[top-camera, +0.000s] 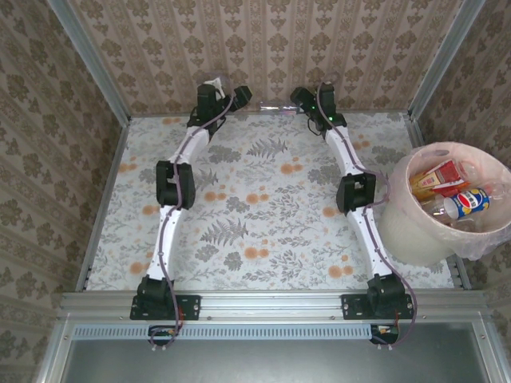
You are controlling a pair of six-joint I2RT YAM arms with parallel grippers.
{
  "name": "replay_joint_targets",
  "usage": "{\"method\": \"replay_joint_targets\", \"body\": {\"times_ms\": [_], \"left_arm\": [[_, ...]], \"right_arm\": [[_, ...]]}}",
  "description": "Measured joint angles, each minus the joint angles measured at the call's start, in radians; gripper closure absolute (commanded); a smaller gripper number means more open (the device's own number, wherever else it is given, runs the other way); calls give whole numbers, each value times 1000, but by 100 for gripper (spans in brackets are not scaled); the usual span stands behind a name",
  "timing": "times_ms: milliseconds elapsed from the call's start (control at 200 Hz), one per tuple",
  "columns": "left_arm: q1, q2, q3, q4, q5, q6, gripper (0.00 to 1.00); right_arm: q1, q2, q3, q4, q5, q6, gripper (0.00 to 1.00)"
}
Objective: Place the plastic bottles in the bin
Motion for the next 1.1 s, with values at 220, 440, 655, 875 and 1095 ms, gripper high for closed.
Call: {"method": "replay_joint_targets", "body": {"times_ms": [220,440,655,875,1095], "left_arm": [[-5,153,144,13,39,-57,0],[-4,184,152,-26,69,-66,0],[3,185,160,-21,78,-82,0],[16,189,160,-22,86,-89,0],[25,193,160,-23,92,-89,0]], "right_arm": [[-11,16,-56,128,8,89,0],[-8,55,-67,273,3,175,0],[16,66,-82,334,-18,195,0],[49,79,-82,362,-105,194,0],[82,84,-83,362,-216,174,0]]}}
